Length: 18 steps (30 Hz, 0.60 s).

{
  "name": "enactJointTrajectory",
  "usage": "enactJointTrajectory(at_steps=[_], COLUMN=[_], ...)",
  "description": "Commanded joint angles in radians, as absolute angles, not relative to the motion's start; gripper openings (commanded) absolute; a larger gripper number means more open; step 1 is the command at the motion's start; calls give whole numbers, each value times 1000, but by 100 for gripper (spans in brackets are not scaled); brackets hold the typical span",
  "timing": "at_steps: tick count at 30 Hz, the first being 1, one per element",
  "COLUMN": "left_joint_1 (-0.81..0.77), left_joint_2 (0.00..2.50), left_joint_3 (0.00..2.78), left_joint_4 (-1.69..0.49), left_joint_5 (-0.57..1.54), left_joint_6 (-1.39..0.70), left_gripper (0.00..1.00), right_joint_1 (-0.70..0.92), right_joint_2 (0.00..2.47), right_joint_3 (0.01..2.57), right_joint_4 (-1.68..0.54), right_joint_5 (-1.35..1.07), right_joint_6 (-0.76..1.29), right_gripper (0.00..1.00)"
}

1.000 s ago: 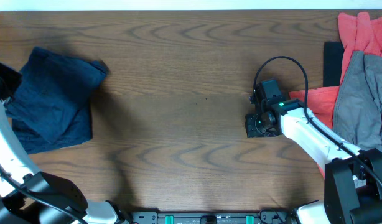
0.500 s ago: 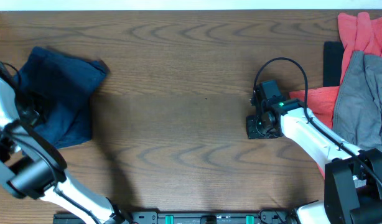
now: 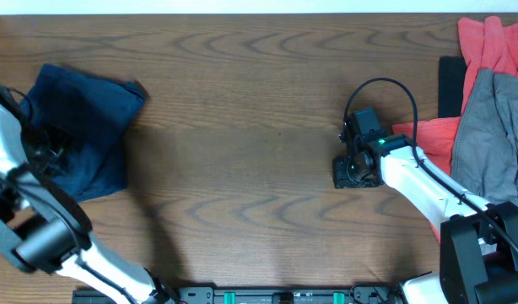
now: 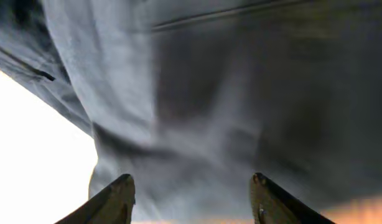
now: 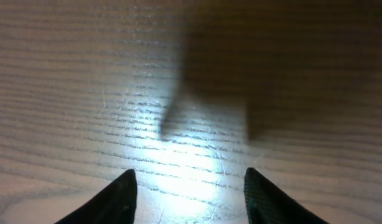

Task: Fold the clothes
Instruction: 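Release the shorts on the stack and press them down with the left gripper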

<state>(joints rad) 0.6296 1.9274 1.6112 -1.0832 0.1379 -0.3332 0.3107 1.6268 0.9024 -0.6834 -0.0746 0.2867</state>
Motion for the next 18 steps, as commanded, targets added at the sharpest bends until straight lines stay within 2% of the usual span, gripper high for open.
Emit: enactJointTrajectory(at_steps=[1,6,11,15,18], left_joint_1=[559,369,132,-35,-126], left_joint_2=[1768,1636,1617,1639,1650], left_joint_3=[1640,1640,1639,1639,1639], left_joint_4=[-1065,-1038,-1042,-1041,-1076], left_joint_5=[176,176,176,172,172], left_joint_6=[-275,-201,-165,-150,-99], left_gripper=[63,75,83,99,98], right_joint_1=[313,311,295,250,187], right_joint_2=[1607,1607,1607,1607,1607], right_joint_3=[919,919,919,921,941], right_joint_4=[-660,-575,-477,-438,-461], right_joint_5=[-80,-136,-169,-169,-185], right_joint_6=[292,324,337,334,289], right_gripper=[57,63,69,72,75])
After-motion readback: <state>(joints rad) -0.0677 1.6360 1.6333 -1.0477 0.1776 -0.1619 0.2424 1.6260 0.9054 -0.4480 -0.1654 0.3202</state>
